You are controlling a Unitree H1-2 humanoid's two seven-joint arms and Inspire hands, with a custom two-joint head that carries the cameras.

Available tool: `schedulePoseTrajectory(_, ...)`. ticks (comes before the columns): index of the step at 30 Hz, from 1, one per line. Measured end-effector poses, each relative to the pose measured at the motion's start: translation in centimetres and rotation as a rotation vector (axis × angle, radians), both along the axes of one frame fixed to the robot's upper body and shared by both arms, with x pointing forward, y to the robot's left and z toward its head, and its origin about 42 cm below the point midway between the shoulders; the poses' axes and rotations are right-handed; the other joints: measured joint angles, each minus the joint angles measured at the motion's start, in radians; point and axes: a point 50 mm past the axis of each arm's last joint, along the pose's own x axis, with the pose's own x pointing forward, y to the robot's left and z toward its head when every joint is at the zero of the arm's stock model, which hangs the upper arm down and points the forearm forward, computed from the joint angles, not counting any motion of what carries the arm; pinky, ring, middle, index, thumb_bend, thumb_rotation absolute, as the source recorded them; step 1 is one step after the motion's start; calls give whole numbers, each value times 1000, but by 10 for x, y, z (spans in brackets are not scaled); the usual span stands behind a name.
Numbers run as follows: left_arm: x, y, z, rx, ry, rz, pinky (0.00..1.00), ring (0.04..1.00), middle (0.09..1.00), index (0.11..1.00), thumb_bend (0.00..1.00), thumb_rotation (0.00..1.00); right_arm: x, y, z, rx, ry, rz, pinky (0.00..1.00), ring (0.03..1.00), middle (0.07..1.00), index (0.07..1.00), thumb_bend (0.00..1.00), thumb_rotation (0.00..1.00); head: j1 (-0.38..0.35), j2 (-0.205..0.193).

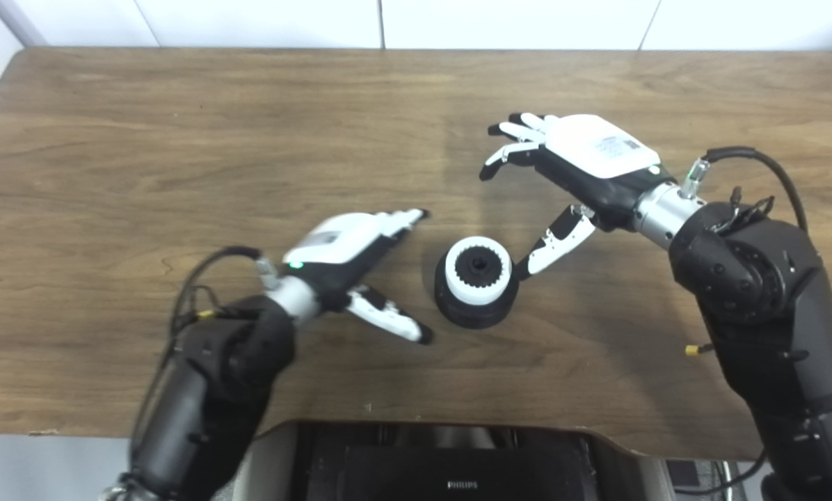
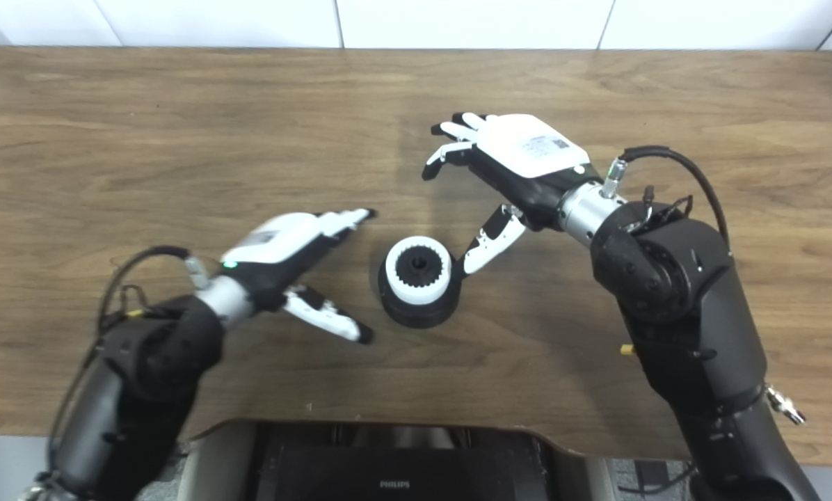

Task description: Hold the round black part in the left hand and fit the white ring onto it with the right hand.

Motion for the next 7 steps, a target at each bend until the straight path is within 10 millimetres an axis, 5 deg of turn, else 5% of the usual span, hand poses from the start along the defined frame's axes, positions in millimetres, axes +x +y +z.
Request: schedulePoseTrajectory(7, 5, 11, 1, -4, -5, 31, 1000, 1000, 1000, 1000, 1000, 395, 2, -1, -2, 9, -13, -11, 1000, 1000, 957, 750, 1000, 313, 6, -14)
